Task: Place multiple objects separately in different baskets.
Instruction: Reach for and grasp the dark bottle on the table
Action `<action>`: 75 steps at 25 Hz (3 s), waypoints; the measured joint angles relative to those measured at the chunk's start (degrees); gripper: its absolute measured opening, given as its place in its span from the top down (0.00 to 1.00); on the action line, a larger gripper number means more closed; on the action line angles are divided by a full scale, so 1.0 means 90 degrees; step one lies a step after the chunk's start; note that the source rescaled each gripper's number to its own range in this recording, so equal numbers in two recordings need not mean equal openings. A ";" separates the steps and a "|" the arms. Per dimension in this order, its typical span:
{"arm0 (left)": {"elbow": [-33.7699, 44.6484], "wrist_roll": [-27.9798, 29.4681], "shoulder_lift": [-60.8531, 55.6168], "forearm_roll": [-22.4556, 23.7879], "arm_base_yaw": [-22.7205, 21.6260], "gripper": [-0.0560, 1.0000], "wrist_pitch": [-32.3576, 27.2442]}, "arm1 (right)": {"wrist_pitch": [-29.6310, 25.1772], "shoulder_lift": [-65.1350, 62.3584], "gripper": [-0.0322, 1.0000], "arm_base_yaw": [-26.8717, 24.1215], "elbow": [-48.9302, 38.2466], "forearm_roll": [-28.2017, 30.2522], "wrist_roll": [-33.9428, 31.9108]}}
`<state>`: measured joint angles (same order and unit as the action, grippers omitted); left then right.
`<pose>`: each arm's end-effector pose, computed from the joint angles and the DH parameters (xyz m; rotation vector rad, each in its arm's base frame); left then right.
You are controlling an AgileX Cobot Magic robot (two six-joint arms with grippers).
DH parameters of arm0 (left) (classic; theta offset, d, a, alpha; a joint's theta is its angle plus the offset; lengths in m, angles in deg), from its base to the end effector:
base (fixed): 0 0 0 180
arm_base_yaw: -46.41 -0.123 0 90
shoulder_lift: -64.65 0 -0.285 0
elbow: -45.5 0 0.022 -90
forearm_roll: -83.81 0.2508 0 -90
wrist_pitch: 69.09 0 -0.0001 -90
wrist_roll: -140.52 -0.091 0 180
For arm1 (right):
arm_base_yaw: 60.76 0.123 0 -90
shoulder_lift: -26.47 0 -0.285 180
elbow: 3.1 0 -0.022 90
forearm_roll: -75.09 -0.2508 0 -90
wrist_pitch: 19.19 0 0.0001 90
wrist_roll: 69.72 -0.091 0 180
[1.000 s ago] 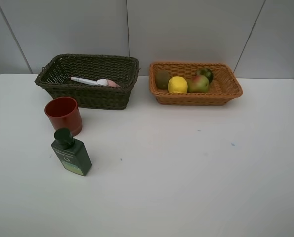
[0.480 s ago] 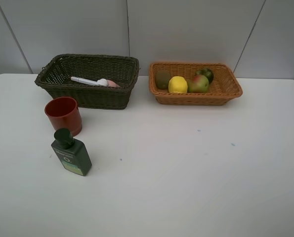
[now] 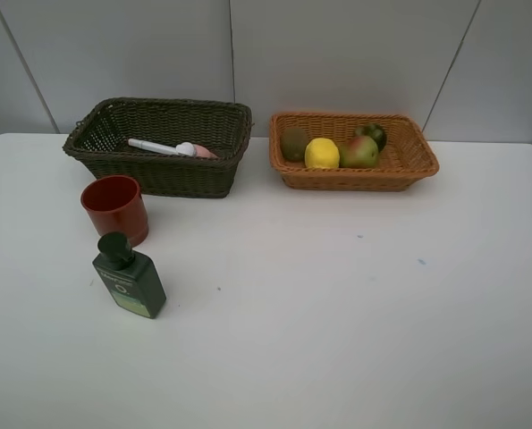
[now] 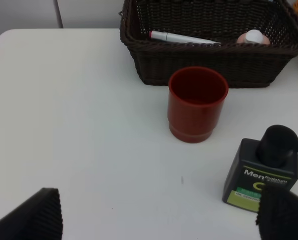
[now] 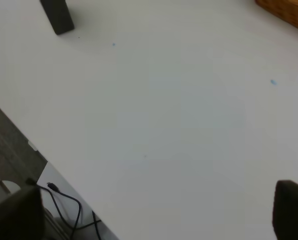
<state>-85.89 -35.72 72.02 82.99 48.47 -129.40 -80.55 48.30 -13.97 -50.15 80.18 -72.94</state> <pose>-0.0056 -0.0009 0.2777 -0.0295 2.0303 -0.0811 0.0262 0.0176 0.2813 -0.8579 2.1266 0.3479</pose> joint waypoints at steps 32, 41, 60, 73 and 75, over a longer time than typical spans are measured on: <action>0.0000 0.0000 0.0000 0.0000 0.0000 0.00 0.0000 | 0.0016 -0.1579 0.00 -0.5066 0.0000 0.0000 0.0001; 0.0000 0.0000 0.0000 0.0000 0.0000 0.00 0.0000 | 0.0016 -0.1579 0.00 -0.5066 0.0000 0.0000 0.0001; 0.0000 0.0000 0.0000 0.0000 0.0000 0.00 0.0000 | 0.0016 -0.1579 0.00 -0.5066 0.0000 0.0000 0.0001; 0.0000 0.0046 0.0000 0.0091 0.0000 0.00 0.0000 | 0.0016 -0.1579 0.00 -0.5066 0.0000 0.0000 0.0001; -0.0008 0.0126 0.0000 0.0131 0.0000 0.00 0.0000 | 0.0016 -0.1579 0.00 -0.5066 0.0000 0.0000 0.0001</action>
<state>-85.97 -34.59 72.02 84.17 48.47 -129.40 -80.41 34.08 -59.56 -50.15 80.18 -72.93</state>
